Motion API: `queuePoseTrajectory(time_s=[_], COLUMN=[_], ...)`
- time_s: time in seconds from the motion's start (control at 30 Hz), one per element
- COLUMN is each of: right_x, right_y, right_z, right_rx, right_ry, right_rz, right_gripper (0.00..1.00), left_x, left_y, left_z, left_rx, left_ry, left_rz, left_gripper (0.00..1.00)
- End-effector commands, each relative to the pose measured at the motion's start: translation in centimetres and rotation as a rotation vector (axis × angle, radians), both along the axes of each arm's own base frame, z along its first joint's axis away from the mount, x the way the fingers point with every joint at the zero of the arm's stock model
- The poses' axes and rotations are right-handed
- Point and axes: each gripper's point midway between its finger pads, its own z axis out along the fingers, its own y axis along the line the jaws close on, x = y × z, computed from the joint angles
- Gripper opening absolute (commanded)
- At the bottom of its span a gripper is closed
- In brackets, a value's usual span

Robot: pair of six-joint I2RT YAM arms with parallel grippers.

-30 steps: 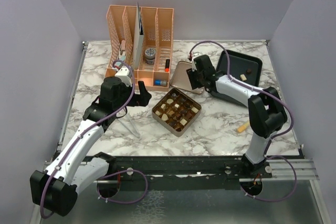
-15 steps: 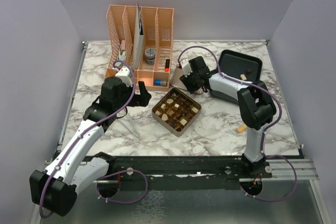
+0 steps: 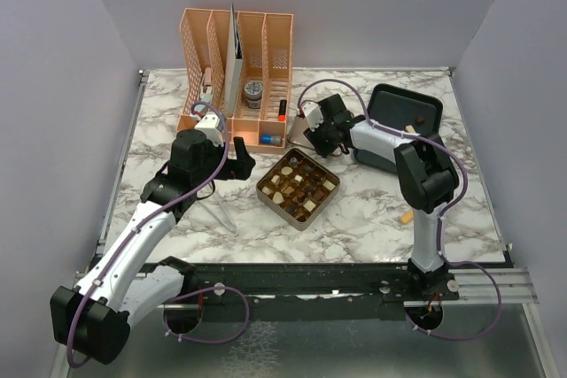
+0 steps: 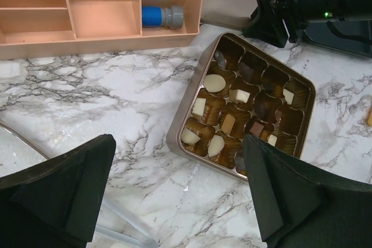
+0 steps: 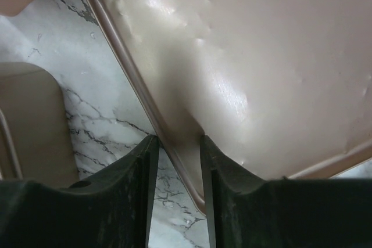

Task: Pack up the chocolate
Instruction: Pick up the box lid from the center of the board.

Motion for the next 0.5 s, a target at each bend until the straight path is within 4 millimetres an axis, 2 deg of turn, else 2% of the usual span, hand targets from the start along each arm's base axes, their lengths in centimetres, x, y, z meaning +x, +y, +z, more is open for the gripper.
queuePoseTrajectory(time_s=[0.0,0.1,0.2,0.4,0.47], right_x=[-0.2,0.3,1.1,2.9,3.5], right_y=[-0.3,0.1,0.7,1.9,2.2], right_z=[-1.7,-1.6,-1.5,-0.3,0.4], right_rx=[-0.011,0.002,0.021,0.064,0.073], right_ry=[0.055,0.046,0.023,-0.027,-0.058], right_rz=[0.014,0.026,0.029,0.028,0.034], right_gripper=[0.35,0.26,0.1,0.01,0.0], left_x=[0.1,0.1,0.2,0.2,0.3], left_y=[-0.2,0.0,0.3,0.3,0.2], left_z=[0.2,0.2,0.2,0.1,0.1], left_rx=[0.005,0.012,0.02,0.023,0.023], left_ry=[-0.008,-0.011,-0.012,-0.011,-0.008], left_rz=[-0.013,-0.005,0.009,0.008,0.007], left_gripper=[0.99,0.99,0.99,0.99,0.99])
